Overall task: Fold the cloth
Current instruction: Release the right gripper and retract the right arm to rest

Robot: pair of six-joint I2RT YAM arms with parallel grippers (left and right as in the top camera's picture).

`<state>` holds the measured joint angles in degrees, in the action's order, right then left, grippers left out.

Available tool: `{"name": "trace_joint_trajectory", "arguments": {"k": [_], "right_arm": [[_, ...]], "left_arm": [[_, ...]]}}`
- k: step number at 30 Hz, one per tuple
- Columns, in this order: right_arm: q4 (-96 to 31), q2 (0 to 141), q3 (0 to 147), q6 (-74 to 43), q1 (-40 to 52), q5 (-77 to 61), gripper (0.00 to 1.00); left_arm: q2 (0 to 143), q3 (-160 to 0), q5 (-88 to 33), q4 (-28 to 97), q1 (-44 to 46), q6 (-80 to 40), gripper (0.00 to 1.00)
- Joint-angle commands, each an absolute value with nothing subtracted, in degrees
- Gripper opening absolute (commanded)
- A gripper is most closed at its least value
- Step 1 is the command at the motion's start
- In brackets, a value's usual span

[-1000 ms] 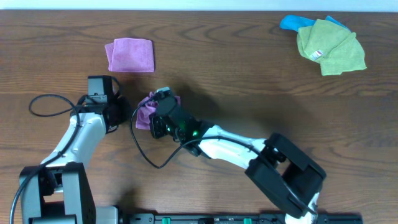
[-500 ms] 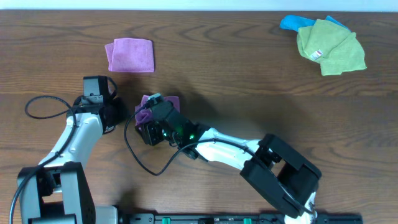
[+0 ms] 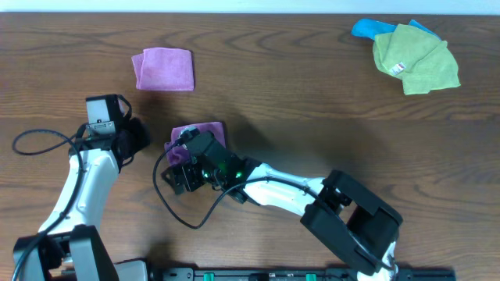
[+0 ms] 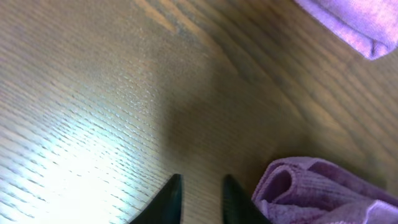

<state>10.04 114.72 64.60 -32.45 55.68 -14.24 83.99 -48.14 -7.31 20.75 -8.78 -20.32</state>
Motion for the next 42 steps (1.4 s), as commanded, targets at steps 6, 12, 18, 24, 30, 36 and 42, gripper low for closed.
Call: {"name": "trace_joint_trajectory", "arguments": {"k": [6, 12, 18, 24, 30, 36, 42], "right_arm": [[10.44, 111.31, 65.65, -32.08, 54.61, -12.43, 0.99], [7.35, 105.32, 65.65, -32.08, 51.09, -10.94, 0.99], [-1.19, 99.68, 65.65, -30.39, 47.94, -7.46, 0.99], [-14.35, 92.09, 65.65, -24.80, 43.94, -5.37, 0.99], [-33.76, 80.20, 65.39, -14.83, 39.20, -4.49, 0.99], [-42.94, 65.39, 59.92, -13.02, 35.42, 0.84, 0.99], [-43.94, 47.83, 47.75, -16.36, 30.68, 0.84, 0.99]], "left_arm": [[80.82, -47.90, -7.53, 22.41, -9.08, -19.73, 0.56], [76.93, -47.90, -8.95, 22.50, -9.10, -19.77, 0.75], [74.00, -47.90, -10.63, 22.81, -9.10, -20.84, 0.90], [73.71, -47.90, -17.28, 24.64, -9.08, -21.02, 0.95], [73.71, -47.90, -25.36, 25.50, -9.08, -20.32, 0.95], [73.76, -47.88, -29.12, 26.37, -9.06, -20.36, 0.96], [73.87, -47.00, -29.67, 28.53, -8.97, -20.34, 0.95]]}}
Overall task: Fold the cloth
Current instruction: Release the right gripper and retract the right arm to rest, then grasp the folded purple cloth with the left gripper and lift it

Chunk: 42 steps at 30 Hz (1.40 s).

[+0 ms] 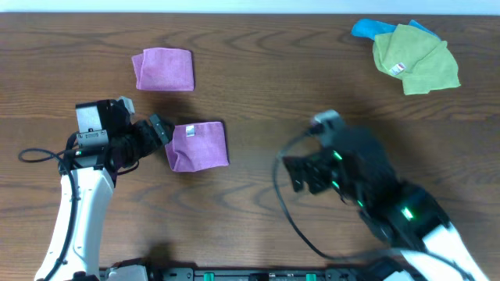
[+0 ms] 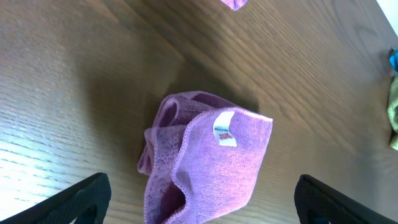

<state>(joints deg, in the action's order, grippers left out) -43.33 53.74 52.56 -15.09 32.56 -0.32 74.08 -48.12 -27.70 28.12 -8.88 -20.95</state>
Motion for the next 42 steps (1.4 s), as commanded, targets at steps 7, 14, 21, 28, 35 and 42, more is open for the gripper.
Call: {"name": "trace_joint_trajectory", "arguments": {"k": [7, 14, 21, 28, 35, 42], "right_arm": [[-47.62, 27.57, 36.58, -22.44, 29.17, 1.23, 0.99], [-52.93, 15.99, 32.77, -27.22, 29.17, 3.01, 0.99], [-52.95, 15.64, 32.75, -27.20, 29.17, 2.98, 0.99], [-53.25, 15.64, 32.75, -27.40, 29.17, 2.81, 0.99], [-53.47, 15.64, 32.75, -27.40, 29.17, 2.81, 0.99], [-53.52, 15.64, 32.75, -27.40, 29.17, 2.81, 0.99]], "left_arm": [[73.89, -42.74, -30.79, 28.14, -8.97, -20.40, 0.95], [74.04, -38.26, -31.18, 25.02, -8.97, -20.91, 0.95], [76.31, -32.91, -33.34, 16.40, -8.97, -26.06, 0.96], [79.55, -32.18, -34.54, 9.76, -8.97, -28.82, 0.95], [83.59, -32.18, -34.63, 5.15, -8.97, -32.82, 0.95], [87.02, -32.18, -36.05, 2.07, -8.97, -34.46, 0.95]]}}
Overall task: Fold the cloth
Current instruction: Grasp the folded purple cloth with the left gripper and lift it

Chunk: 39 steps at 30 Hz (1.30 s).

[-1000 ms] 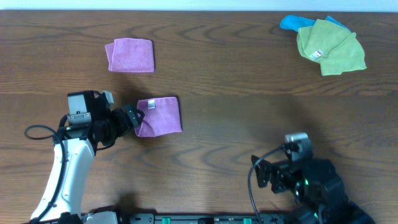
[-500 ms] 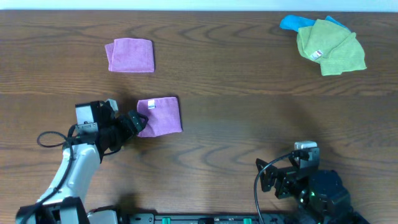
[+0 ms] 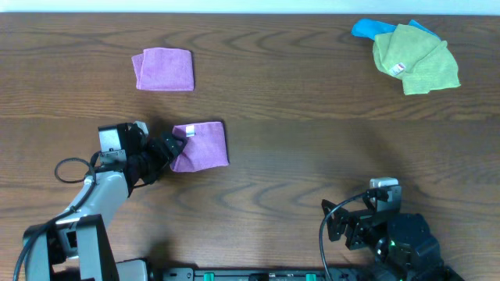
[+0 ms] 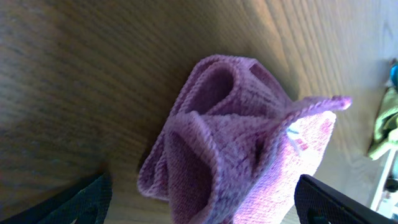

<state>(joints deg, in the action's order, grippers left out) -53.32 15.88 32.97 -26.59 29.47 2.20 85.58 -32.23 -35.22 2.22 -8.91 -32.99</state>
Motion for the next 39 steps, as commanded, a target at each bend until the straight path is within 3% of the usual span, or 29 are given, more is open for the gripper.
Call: {"name": "trace_joint_trajectory", "arguments": {"k": [1, 19, 21, 23, 30, 31, 32, 33, 34, 39], "right_arm": [[-53.56, 15.64, 32.75, -27.40, 29.17, 2.81, 0.99], [-53.58, 15.64, 32.75, -27.40, 29.17, 2.81, 0.99], [-53.60, 15.64, 32.75, -27.40, 29.17, 2.81, 0.99], [-53.58, 15.64, 32.75, -27.40, 29.17, 2.81, 0.99], [-53.60, 15.64, 32.75, -27.40, 29.17, 2.81, 0.99], [-53.58, 15.64, 32.75, -27.40, 29.17, 2.81, 0.99], [-53.60, 15.64, 32.75, -27.40, 29.17, 2.81, 0.99], [-53.60, 15.64, 32.75, -27.40, 29.17, 2.81, 0.99], [-53.60, 15.64, 32.75, -27.40, 29.17, 2.81, 0.99], [-53.58, 15.64, 32.75, -27.40, 29.17, 2.81, 0.99]], "left_arm": [[87.37, -32.18, -36.10, 1.78, -8.97, -34.59, 0.95], [94.17, -32.18, -34.35, -4.86, -2.94, -35.44, 0.95], [95.33, -32.18, -34.35, -6.79, -2.59, -35.42, 1.00], [96.44, -32.16, -34.39, -8.75, -2.46, -35.40, 0.90], [100.42, -32.16, -36.07, -13.93, -2.07, -34.65, 0.89], [100.88, -32.16, -36.12, -14.52, -1.89, -34.68, 0.85], [101.32, -32.16, -36.10, -15.09, -1.61, -34.65, 0.68], [101.73, -32.16, -36.07, -15.51, -1.41, -34.76, 0.32], [102.17, -32.18, -36.07, -15.90, -1.15, -34.72, 0.25], [104.31, -32.18, -36.07, -17.76, -0.67, -34.39, 0.13]]}}
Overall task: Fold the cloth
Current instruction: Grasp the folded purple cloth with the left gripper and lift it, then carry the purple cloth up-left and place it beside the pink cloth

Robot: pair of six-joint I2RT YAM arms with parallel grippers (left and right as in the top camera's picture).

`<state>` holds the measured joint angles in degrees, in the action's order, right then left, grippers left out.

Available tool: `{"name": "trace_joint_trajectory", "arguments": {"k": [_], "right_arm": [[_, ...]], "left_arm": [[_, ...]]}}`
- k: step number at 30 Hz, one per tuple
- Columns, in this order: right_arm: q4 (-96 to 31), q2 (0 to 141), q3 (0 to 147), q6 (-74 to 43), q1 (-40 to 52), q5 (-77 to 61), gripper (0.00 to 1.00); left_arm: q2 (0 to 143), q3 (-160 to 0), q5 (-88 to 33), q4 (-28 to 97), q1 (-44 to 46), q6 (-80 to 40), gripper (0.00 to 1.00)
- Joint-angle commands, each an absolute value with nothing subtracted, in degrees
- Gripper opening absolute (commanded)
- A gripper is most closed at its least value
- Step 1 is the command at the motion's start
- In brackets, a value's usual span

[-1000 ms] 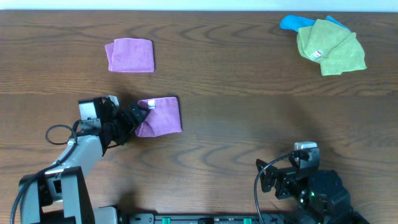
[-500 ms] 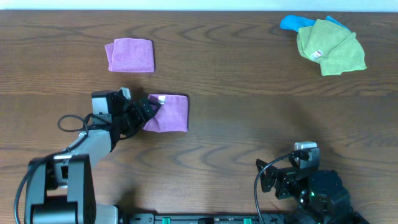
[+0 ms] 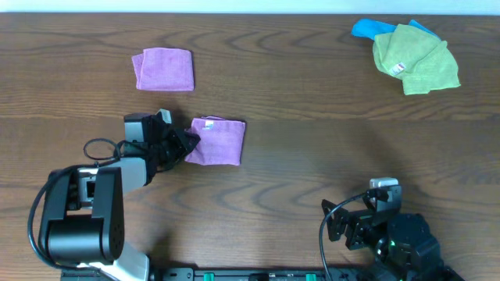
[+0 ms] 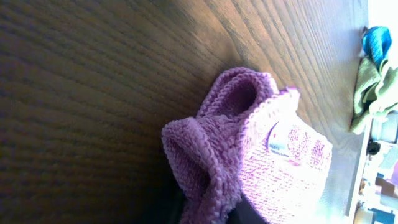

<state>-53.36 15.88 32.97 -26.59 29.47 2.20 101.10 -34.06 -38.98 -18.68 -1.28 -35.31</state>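
Observation:
The purple cloth (image 3: 220, 141) lies folded into a small rectangle left of the table's middle, a white tag near its upper left corner. In the left wrist view its looped left edge (image 4: 211, 155) fills the frame, very close. My left gripper (image 3: 187, 143) sits low at that edge, and its dark fingers (image 4: 239, 214) close round a fold of the cloth. My right gripper (image 3: 348, 228) is drawn back at the table's front right, far from the cloth; its jaws are too small and dark to read.
A second purple cloth (image 3: 163, 69), folded, lies at the back left. A green cloth (image 3: 414, 58) is heaped over a blue cloth (image 3: 367, 29) at the back right corner. Bare wooden table (image 3: 312, 140) stretches between the arms.
My left gripper was open just left of the purple cloth; now it is shut on the cloth's left fold. The cloth lies a little further right. The right arm has not moved.
First my right arm reached over the purple cloth at the table's middle while the left gripper stood shut beside it. Then the right arm was off it and the left gripper open, facing the folded cloth. Then the right arm was parked in front; now the left grips the cloth.

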Motion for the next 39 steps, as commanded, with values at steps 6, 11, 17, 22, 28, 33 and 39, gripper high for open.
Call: {"name": "trace_joint_trajectory", "arguments": {"k": [6, 11, 17, 22, 28, 33, 39], "right_arm": [[-53.60, 15.64, 32.75, -27.40, 29.17, 2.81, 0.99], [-53.60, 15.64, 32.75, -27.40, 29.17, 2.81, 0.99], [-53.60, 15.64, 32.75, -27.40, 29.17, 2.81, 0.99], [-53.60, 15.64, 32.75, -27.40, 29.17, 2.81, 0.99], [-53.60, 15.64, 32.75, -27.40, 29.17, 2.81, 0.99], [-53.58, 15.64, 32.75, -27.40, 29.17, 2.81, 0.99], [-53.58, 15.64, 32.75, -27.40, 29.17, 2.81, 0.99]], "left_arm": [[104.92, -32.21, -39.35, -21.17, -0.71, -32.97, 0.05], [104.84, -33.76, -45.10, -26.79, -0.78, -37.43, 0.05], [104.36, -40.23, -49.54, -30.46, -0.75, -45.58, 0.06], [103.50, -48.95, -50.89, -29.74, -0.78, -49.80, 0.05], [103.50, -61.60, -47.13, -17.91, -1.28, -50.33, 0.06], [103.77, -69.71, -43.09, -10.02, -2.72, -47.05, 0.06], [104.88, -74.94, -38.70, -7.49, -4.86, -44.97, 0.06]]}}
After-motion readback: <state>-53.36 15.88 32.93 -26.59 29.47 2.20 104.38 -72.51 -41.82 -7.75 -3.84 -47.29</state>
